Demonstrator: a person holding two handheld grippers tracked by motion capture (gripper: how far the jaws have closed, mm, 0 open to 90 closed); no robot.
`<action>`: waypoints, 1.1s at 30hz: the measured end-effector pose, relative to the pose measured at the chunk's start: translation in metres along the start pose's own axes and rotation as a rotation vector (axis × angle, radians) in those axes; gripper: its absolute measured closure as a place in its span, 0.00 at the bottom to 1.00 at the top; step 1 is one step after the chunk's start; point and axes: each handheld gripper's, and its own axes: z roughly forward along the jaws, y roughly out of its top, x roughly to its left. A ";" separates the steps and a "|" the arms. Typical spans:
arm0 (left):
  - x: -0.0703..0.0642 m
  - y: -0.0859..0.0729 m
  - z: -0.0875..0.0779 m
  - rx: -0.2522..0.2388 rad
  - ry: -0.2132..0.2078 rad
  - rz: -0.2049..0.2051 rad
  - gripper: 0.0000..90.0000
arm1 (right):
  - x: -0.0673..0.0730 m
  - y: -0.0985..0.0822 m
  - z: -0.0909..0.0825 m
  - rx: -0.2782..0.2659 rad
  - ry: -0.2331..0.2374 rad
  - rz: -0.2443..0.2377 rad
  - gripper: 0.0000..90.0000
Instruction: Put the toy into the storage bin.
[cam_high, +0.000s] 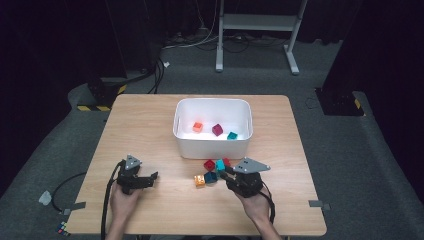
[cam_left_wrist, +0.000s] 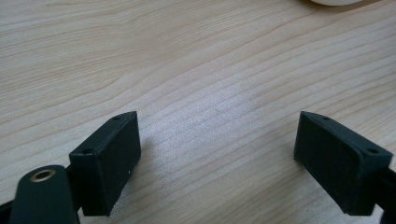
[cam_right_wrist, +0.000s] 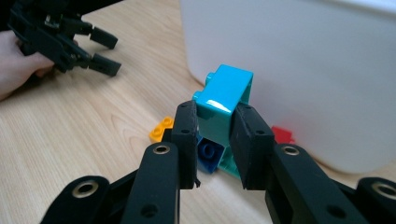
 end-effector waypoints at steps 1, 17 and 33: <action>0.000 0.000 0.000 0.000 0.000 0.000 0.16 | -0.001 0.003 -0.001 -0.005 0.001 0.000 0.80; 0.000 0.000 0.000 0.000 0.000 -0.001 0.16 | -0.015 0.040 -0.015 -0.036 0.018 -0.008 0.80; 0.000 0.000 0.000 0.000 -0.001 0.000 0.16 | -0.030 0.069 -0.021 -0.075 0.012 0.004 0.80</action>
